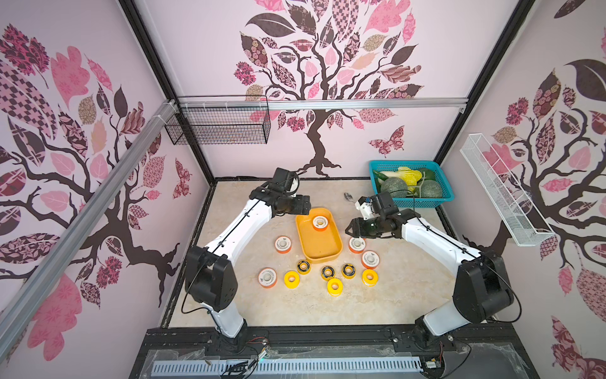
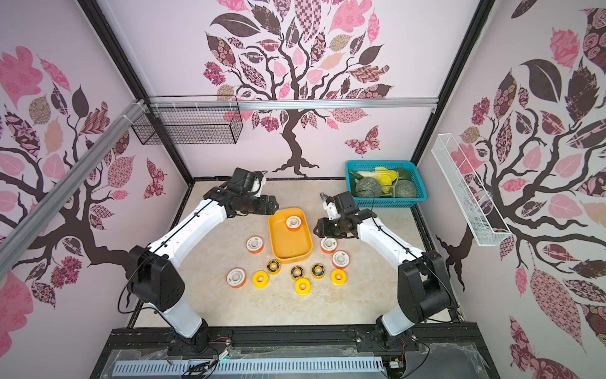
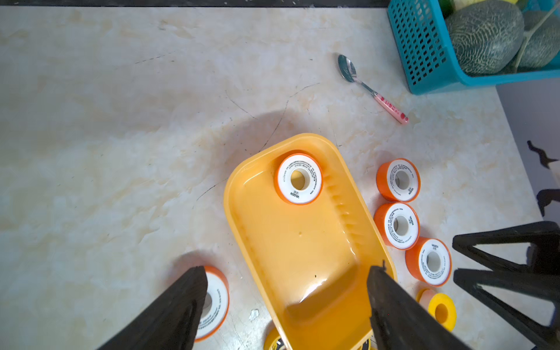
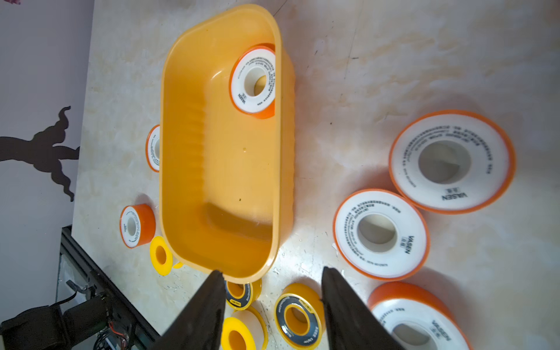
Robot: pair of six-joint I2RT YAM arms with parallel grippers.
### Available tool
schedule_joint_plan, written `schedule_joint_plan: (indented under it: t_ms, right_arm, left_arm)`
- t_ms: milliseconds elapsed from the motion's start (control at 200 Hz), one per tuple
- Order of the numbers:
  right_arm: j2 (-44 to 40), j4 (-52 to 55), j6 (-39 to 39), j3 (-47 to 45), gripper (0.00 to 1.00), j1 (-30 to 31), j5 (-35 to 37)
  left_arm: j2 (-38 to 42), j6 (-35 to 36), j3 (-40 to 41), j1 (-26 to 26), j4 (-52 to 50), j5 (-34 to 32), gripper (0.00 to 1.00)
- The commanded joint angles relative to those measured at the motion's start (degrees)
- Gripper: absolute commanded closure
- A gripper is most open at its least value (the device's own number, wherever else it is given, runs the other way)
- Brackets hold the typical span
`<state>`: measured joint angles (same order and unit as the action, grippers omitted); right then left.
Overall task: Put the sealing tape into the storage box
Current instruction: Pick up the sealing tape at the center of the board.
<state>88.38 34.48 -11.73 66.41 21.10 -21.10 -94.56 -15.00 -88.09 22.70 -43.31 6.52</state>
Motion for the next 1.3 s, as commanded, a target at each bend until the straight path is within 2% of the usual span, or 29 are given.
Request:
schedule_joint_plan:
  t_ms: [0, 125, 355, 485, 715, 825, 1296]
  right_arm:
    - [-1.67, 2.54, 1.96, 1.57, 0.43, -1.76, 2.16]
    - [-1.83, 4.01, 3.48, 2.18, 0.4, -3.65, 3.16]
    - [-0.54, 7.23, 6.71, 4.72, 0.32, -4.69, 8.75]
    - [2.42, 8.84, 8.05, 6.93, 0.25, -4.68, 10.26]
    - [9.67, 10.69, 9.35, 11.59, 0.16, -4.08, 15.08]
    - [13.44, 11.83, 9.66, 14.17, 0.14, -3.46, 18.31]
    - [25.93, 13.85, 7.49, 22.47, 0.18, -2.4, 21.22]
  left_arm:
    - [6.11, 0.45, 4.63, -1.12, 2.41, -1.77, 0.08]
    - [13.58, 2.62, 10.81, -1.72, 3.21, -4.74, 0.02]
    - [25.83, 6.88, 24.21, -2.57, 9.07, -10.12, 0.02]
    - [29.54, 6.64, 27.7, -2.66, 11.19, -12.52, 0.02]
    - [29.58, 5.6, 27.31, -2.69, 9.22, -16.96, 0.02]
    - [29.02, 4.24, 27.58, -2.66, 9.48, -16.59, 0.02]
    - [27.85, 4.08, 27.4, -2.66, 8.9, -14.79, 0.02]
